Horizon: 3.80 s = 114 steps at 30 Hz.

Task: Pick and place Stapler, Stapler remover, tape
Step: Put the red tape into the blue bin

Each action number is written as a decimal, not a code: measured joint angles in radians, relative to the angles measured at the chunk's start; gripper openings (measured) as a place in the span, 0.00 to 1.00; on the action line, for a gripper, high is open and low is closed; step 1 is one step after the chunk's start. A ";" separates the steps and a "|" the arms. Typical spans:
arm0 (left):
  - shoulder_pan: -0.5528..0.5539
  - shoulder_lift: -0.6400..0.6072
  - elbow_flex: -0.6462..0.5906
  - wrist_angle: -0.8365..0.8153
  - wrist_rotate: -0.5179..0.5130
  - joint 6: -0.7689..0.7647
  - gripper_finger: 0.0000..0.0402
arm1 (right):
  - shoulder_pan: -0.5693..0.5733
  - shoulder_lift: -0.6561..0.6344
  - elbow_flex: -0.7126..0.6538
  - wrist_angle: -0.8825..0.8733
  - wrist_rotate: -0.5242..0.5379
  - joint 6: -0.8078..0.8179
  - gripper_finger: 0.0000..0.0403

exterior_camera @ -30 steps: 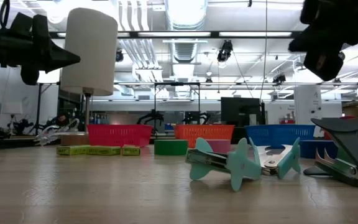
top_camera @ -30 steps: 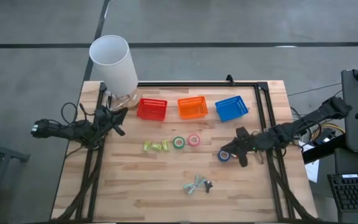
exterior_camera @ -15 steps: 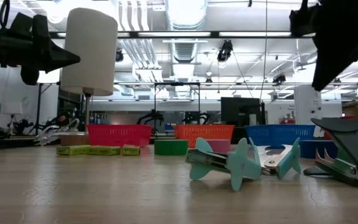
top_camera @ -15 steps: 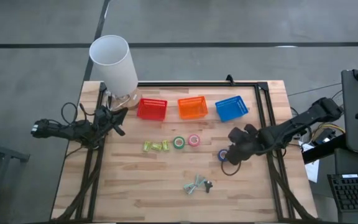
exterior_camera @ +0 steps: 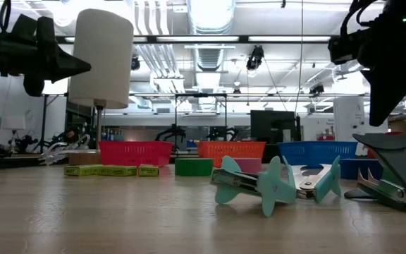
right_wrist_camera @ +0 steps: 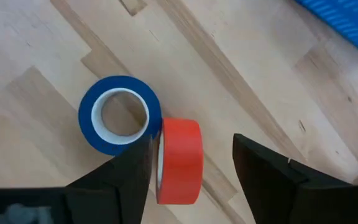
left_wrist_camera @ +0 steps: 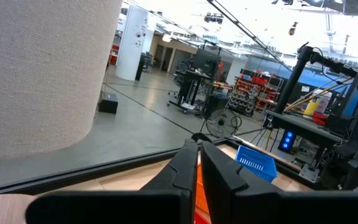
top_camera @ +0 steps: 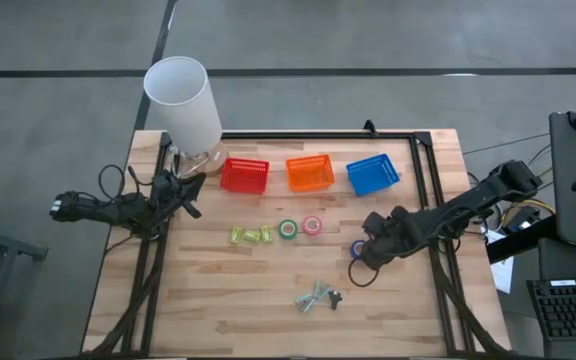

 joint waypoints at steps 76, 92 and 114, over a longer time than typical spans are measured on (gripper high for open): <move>0.000 0.000 0.000 0.000 0.000 0.000 0.06 | -0.933 -0.068 -0.061 0.340 -0.045 -0.689 0.26; 0.000 0.000 0.000 0.000 0.000 0.000 0.06 | -0.976 0.073 -0.075 0.427 -0.147 -0.738 0.27; 0.000 0.000 0.000 0.000 0.000 0.000 0.06 | -0.975 0.071 -0.079 0.402 -0.024 -0.704 0.53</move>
